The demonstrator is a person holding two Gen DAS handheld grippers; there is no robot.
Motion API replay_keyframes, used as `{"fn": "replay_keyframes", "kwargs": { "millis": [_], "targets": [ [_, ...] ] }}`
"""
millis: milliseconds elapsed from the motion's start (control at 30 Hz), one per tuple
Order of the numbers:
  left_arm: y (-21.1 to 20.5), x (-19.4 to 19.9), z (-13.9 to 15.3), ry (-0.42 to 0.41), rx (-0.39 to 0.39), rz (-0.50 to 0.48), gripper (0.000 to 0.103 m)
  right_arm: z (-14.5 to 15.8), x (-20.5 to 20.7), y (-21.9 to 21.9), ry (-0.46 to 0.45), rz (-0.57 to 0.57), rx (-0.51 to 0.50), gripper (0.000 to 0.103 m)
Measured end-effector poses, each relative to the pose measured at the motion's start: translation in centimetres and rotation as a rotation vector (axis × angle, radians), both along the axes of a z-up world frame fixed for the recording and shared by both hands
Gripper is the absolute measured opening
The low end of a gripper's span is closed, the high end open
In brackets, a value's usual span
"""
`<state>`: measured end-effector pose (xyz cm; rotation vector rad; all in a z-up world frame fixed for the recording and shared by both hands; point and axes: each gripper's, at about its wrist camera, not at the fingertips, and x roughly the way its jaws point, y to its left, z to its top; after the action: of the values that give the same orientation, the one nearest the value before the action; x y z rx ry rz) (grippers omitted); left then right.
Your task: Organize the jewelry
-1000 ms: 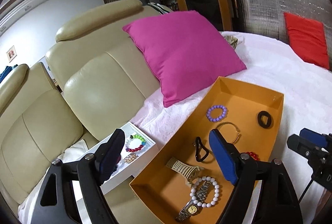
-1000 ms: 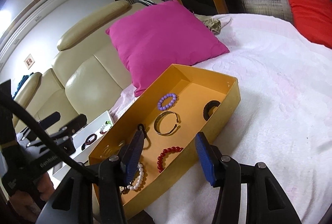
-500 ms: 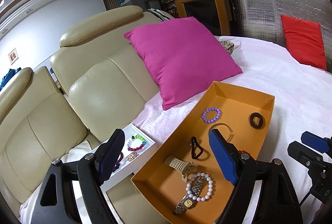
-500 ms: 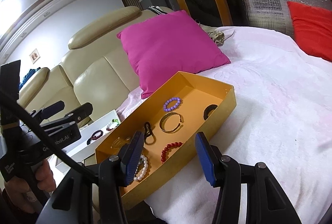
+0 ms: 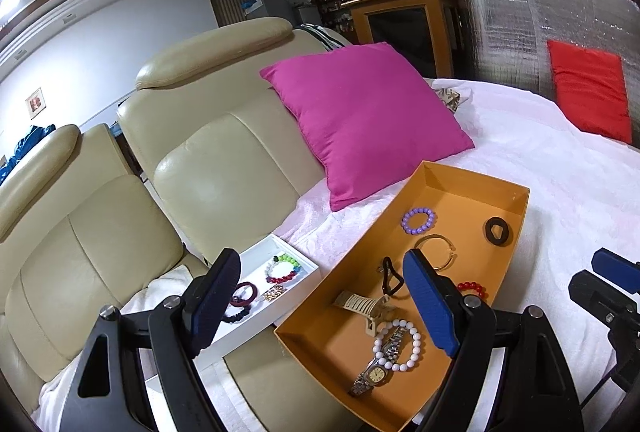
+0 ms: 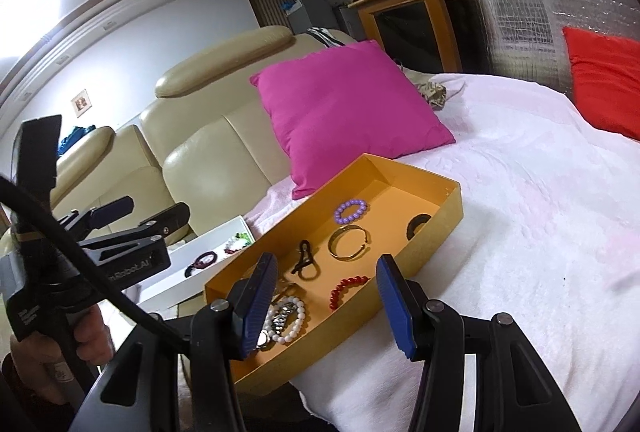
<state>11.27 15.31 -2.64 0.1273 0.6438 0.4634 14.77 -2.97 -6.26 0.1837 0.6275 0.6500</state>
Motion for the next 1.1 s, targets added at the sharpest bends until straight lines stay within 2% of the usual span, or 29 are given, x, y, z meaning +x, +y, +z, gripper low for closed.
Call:
{"fn": "replay_keyframes", "kwargs": {
  "millis": [200, 367, 667, 1100],
  "targets": [
    [0.1, -1.5, 1.1, -0.023, -0.017, -0.005, 0.084, 1.4, -2.3, 0.0, -0.035, -0.005, 0.019, 0.055],
    [-0.1, -2.9, 2.0, -0.043, -0.027, -0.035, 0.085, 2.3, -4.8, 0.8, -0.056, -0.034, -0.046, 0.055],
    [-0.8, -5.6, 3.4, -0.087, -0.03, -0.095, 0.087, 4.5, -8.8, 1.0, -0.074, -0.08, -0.101, 0.057],
    [-1.3, -9.3, 5.4, -0.155, -0.02, -0.133, 0.088, 6.9, -11.6, 1.3, -0.112, -0.128, -0.127, 0.059]
  ]
}}
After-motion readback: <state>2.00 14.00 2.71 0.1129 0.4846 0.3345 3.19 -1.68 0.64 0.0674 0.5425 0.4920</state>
